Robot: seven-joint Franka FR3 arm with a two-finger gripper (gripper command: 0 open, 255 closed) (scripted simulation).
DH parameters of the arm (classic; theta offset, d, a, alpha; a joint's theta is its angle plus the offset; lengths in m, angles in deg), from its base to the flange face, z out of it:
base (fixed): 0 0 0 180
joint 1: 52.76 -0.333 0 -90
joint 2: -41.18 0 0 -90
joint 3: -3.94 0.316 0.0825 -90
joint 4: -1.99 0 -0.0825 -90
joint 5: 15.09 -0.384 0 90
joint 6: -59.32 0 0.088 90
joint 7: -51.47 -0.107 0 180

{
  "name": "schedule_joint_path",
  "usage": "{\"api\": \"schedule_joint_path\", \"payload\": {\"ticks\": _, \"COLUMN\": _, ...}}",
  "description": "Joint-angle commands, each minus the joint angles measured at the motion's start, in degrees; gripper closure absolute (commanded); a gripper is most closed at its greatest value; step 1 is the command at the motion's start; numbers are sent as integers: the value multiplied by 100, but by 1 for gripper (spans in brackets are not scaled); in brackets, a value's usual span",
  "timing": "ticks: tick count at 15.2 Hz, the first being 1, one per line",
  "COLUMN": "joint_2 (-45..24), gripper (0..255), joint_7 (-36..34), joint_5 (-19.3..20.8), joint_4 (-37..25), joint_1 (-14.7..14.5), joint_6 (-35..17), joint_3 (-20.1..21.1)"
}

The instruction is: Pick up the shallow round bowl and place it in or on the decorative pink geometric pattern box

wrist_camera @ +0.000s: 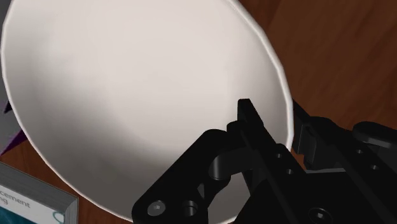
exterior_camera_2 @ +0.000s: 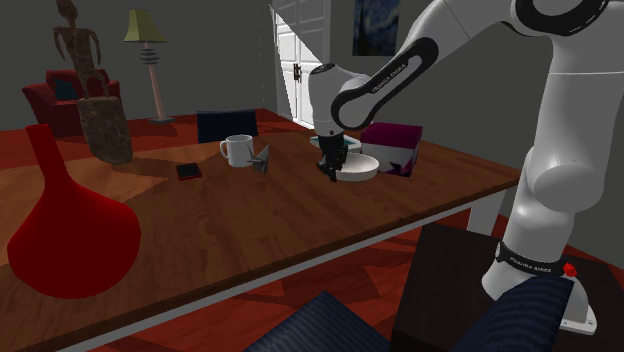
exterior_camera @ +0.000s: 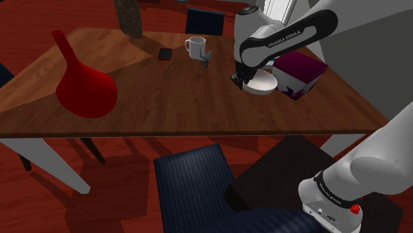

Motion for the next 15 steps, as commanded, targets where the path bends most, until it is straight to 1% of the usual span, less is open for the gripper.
{"api": "schedule_joint_path", "payload": {"ticks": 1, "joint_2": -2, "gripper": 255, "joint_7": -2, "joint_5": -2, "joint_4": 4, "joint_1": 0, "joint_6": 1, "joint_3": 0}}
{"api": "schedule_joint_path", "payload": {"ticks": 2, "joint_2": -3, "gripper": 255, "joint_7": 1, "joint_5": -1, "joint_4": 2, "joint_1": 1, "joint_6": 2, "joint_3": -1}}
{"api": "schedule_joint_path", "payload": {"ticks": 15, "joint_2": 485, "gripper": 255, "joint_7": 334, "joint_5": -241, "joint_4": -463, "joint_1": -17, "joint_6": 910, "joint_3": 29}}
